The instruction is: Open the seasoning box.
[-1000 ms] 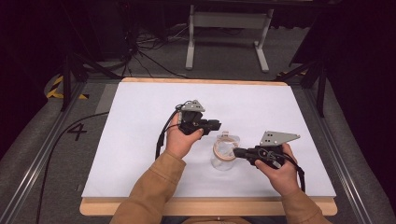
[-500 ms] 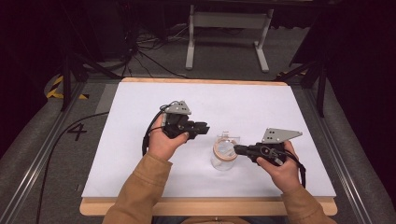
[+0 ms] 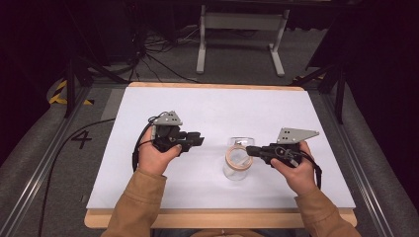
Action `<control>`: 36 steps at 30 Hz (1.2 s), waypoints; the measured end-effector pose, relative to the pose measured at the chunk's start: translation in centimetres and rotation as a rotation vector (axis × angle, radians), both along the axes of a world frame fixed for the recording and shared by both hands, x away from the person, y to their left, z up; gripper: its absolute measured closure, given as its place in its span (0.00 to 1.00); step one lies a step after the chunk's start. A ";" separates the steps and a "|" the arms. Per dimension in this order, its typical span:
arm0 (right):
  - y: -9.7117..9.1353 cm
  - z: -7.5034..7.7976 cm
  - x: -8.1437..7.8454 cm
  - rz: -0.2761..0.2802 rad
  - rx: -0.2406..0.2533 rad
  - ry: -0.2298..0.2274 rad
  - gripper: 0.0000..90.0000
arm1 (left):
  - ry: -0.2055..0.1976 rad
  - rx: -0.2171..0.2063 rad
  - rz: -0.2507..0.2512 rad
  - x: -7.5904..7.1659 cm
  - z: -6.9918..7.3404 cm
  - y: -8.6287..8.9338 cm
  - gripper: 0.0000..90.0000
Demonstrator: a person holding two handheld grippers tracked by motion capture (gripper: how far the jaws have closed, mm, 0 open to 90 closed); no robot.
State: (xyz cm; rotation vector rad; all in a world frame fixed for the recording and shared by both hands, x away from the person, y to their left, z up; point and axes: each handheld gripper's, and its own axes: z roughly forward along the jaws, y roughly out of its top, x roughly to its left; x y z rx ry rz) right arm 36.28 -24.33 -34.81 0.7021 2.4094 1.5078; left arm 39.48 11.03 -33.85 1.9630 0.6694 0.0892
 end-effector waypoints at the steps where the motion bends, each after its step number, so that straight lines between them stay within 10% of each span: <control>1: 0.0 0.0 0.1 0.002 0.002 -0.002 1.00 | 0.003 0.001 0.006 -0.1 0.0 0.2 0.80; 36: -0.7 -0.4 4.5 -0.049 0.042 0.012 1.00 | 0.029 0.006 0.114 -2.4 -1.0 4.3 0.77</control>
